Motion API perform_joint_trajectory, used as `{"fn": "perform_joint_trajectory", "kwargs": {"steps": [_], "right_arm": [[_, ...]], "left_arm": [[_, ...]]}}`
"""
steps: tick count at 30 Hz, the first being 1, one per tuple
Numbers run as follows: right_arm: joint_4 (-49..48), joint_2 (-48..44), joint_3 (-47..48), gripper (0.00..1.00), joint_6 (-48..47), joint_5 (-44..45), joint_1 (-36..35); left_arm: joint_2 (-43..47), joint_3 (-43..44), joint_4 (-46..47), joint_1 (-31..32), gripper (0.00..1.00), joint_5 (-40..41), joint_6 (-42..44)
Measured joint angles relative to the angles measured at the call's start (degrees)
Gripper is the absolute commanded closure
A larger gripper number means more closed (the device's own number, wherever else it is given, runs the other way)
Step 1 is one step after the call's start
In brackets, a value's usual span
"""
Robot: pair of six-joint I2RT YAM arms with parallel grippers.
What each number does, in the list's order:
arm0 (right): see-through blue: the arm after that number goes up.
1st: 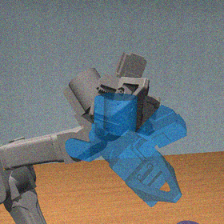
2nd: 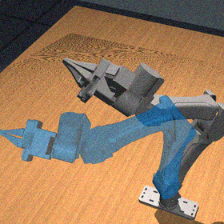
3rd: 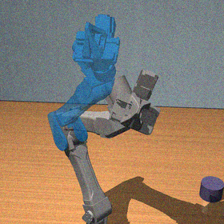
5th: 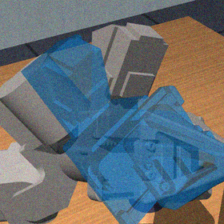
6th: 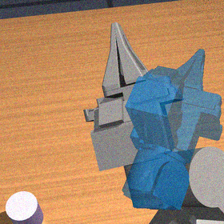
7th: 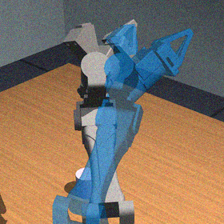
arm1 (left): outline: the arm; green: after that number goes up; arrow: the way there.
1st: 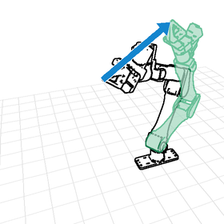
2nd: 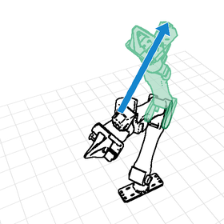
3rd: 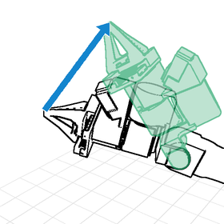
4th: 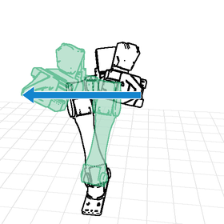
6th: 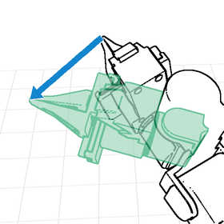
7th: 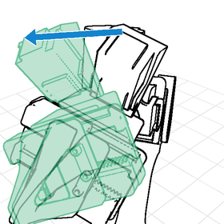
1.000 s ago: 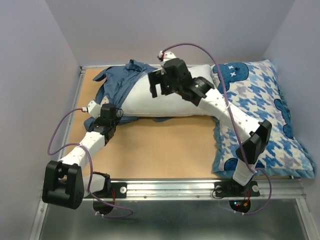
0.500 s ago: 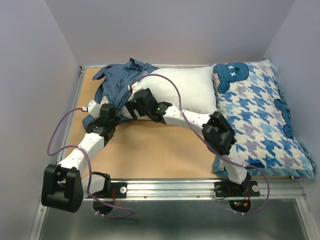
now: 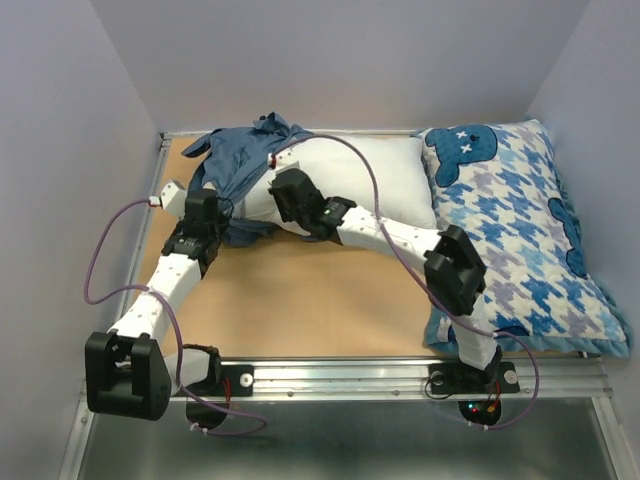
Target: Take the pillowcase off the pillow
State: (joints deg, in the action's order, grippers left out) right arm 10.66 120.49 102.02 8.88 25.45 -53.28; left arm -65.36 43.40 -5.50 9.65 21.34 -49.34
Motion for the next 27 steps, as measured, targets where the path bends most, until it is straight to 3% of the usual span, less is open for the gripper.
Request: {"fn": "perform_joint_trajectory", "kwargs": {"steps": [4, 13, 22, 27], "right_arm": [[3.7, -7.8, -1.5, 1.00, 2.4, -2.4, 0.7], [9.8, -15.9, -3.5, 1.00, 7.6, -11.1, 4.8], [17.9, -20.8, -3.4, 0.99, 9.5, -20.0, 9.3], [22.1, -21.5, -1.4, 0.99, 9.5, -20.8, 9.9]], "left_arm": [[-1.4, 3.9, -0.1, -4.8, 1.00, -5.0, 0.4], [-5.7, 11.6, -0.8, -9.7, 1.00, -13.5, 0.9], [-15.1, 13.1, -0.3, -14.1, 1.00, -15.1, 2.1], [-19.5, 14.0, -0.3, -15.4, 1.00, -14.5, 2.8]]}}
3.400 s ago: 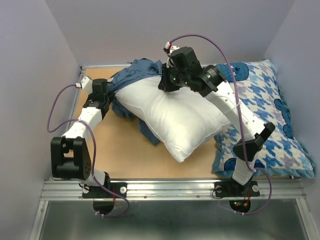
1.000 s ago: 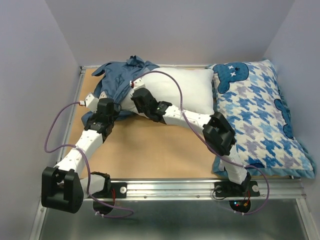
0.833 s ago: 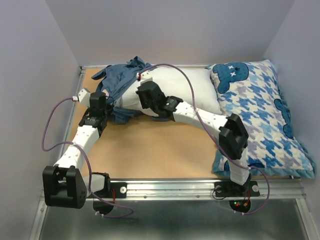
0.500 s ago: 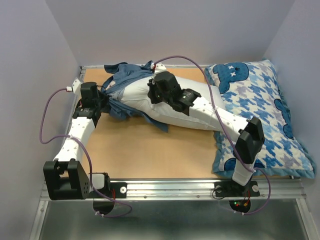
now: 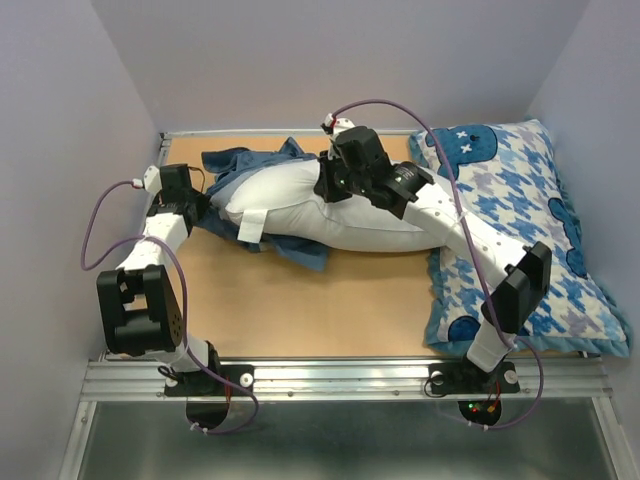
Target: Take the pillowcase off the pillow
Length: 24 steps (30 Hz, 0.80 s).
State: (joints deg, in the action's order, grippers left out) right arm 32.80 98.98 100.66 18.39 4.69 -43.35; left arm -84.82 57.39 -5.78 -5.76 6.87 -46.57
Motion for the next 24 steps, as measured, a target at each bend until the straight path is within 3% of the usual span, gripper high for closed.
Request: {"fn": "perform_joint_trajectory", "kwargs": {"steps": [5, 12, 19, 22, 24], "right_arm": [[4.6, -1.5, 3.0, 0.99, -0.2, 0.7, 1.2], [10.9, -8.1, 11.1, 1.00, -0.7, 5.7, 5.4], [13.0, -5.2, 22.6, 0.99, -0.5, 10.2, 6.3], [13.4, -0.9, 27.4, 0.99, 0.1, 11.3, 6.3], [12.9, 2.3, 29.4, 0.99, 0.9, 11.4, 6.3]], "left_arm": [[-3.0, 1.1, -0.2, -1.6, 1.00, 3.2, 1.1], [-7.8, 1.7, -2.0, -7.5, 1.00, 13.9, 2.9], [-7.3, 1.8, -1.9, -7.3, 1.00, 14.1, 3.8], [-5.1, 1.6, -1.4, -7.3, 0.90, 11.8, 4.6], [-2.2, 0.8, -0.7, -7.3, 0.76, 9.9, 5.2]]}}
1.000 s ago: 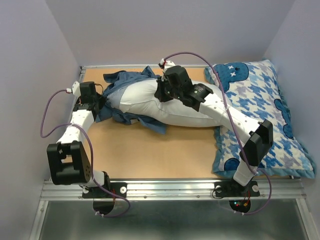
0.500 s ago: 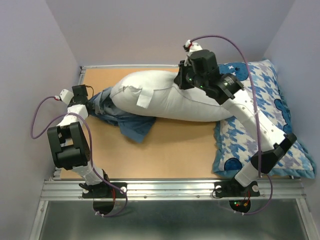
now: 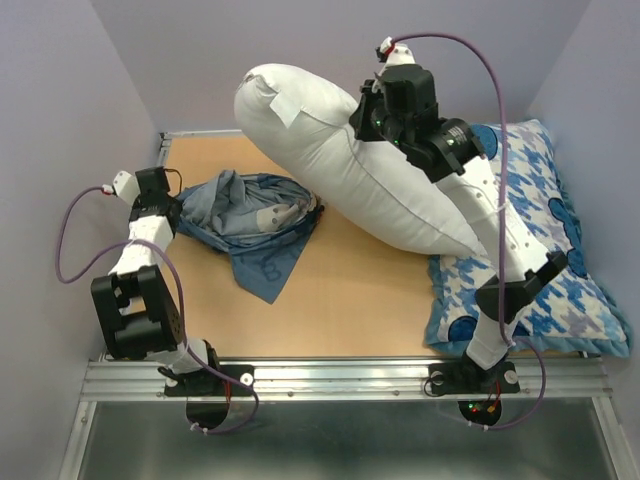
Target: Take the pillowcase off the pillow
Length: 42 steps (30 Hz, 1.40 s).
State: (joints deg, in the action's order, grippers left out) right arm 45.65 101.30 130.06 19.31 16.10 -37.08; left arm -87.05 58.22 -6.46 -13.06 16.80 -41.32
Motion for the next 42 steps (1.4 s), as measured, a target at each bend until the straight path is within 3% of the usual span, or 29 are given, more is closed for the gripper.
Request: {"fn": "perform_joint_trajectory", "kwargs": {"steps": [2, 6, 8, 11, 16, 18, 19, 22, 23, 24, 30, 42], "right_arm": [[-0.8, 2.2, 0.2, 0.99, 0.7, -0.1, 0.0], [-6.0, 4.9, -4.3, 0.99, 2.6, -1.8, -0.1], [-12.0, 4.9, -10.4, 0.99, 4.5, -4.3, -0.1], [-20.0, 5.2, -18.6, 0.99, 7.7, -9.0, -0.4], [-29.5, 6.6, -27.3, 0.96, 12.4, -14.9, -2.1], [-31.9, 8.0, -27.8, 0.73, 13.5, -16.9, -2.8], [-33.1, 8.6, -28.2, 0.50, 13.8, -17.7, -3.3], [-35.6, 8.3, -30.3, 0.27, 14.5, -19.4, -3.9], [-36.9, 7.4, -31.8, 0.07, 14.8, -20.1, -3.9], [-37.2, 6.3, -33.2, 0.00, 14.9, -20.5, -4.0], [-37.7, -6.6, -43.0, 0.00, 14.6, -21.6, -4.6], [-38.1, -40.5, -66.2, 0.00, 12.5, -11.4, -4.5]], "left_arm": [[3.6, -1.1, 0.7, 0.0, 0.66, -1.9, 0.7], [9.9, -2.8, 1.7, 0.2, 0.57, -5.4, 2.4], [12.5, -3.0, 1.9, 0.2, 0.48, -6.9, 3.4], [15.6, -3.0, 1.9, 0.2, 0.27, -9.4, 5.4], [20.3, -2.4, 0.3, 0.5, 0.26, -15.6, 8.9], [22.1, -2.1, -0.3, 1.1, 0.25, -17.9, 10.3], [23.7, -1.8, -0.6, 1.9, 0.25, -19.7, 11.1], [27.9, -1.4, -0.7, 5.6, 0.25, -23.5, 13.1], [29.4, -1.4, -0.7, 7.4, 0.25, -24.7, 13.7], [30.6, -1.4, -0.7, 8.8, 0.25, -25.5, 14.1], [37.3, -1.6, 0.4, 17.2, 0.25, -30.4, 16.3], [46.9, -5.3, -0.6, 18.2, 0.23, -32.2, 20.0]]}}
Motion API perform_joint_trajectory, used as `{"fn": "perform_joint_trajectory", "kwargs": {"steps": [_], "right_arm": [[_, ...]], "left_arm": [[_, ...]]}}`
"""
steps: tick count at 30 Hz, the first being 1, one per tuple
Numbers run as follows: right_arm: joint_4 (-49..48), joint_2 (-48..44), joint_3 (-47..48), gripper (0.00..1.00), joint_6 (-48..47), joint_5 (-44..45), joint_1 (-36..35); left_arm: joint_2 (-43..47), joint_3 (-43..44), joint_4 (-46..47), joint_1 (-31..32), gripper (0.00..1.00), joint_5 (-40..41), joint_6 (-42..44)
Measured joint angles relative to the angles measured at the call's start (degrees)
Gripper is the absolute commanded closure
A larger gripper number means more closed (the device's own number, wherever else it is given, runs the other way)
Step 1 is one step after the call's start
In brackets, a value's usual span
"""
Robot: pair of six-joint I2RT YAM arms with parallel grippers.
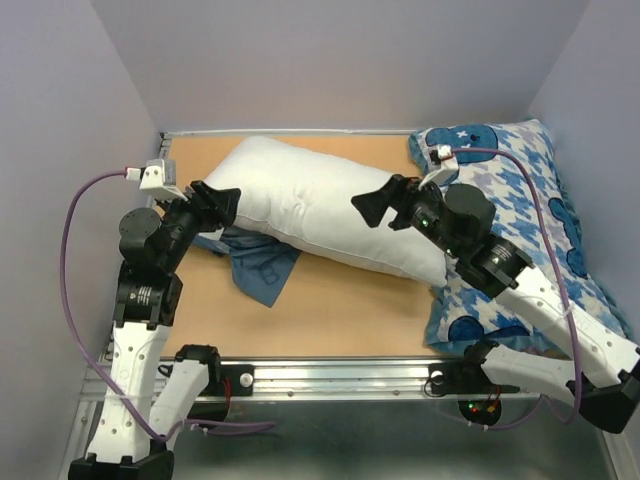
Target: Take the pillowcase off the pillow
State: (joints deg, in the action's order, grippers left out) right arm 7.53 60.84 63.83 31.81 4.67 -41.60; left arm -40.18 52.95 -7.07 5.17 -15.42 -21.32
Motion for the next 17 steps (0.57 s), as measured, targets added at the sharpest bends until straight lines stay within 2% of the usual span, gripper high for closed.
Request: {"fn": "perform_joint_trajectory", "kwargs": {"steps": [7, 17], "right_arm": [[5.5, -10.6, -8.3, 0.00, -1.2, 9.1, 0.0], [8.7, -10.3, -8.6, 0.00, -2.0, 11.5, 0.0]], "left_arm": [[4.6, -2.0, -1.7, 0.0, 0.23, 0.2, 2.5], [8.0, -3.7, -2.2, 0.0, 0.23, 0.5, 3.0]]}}
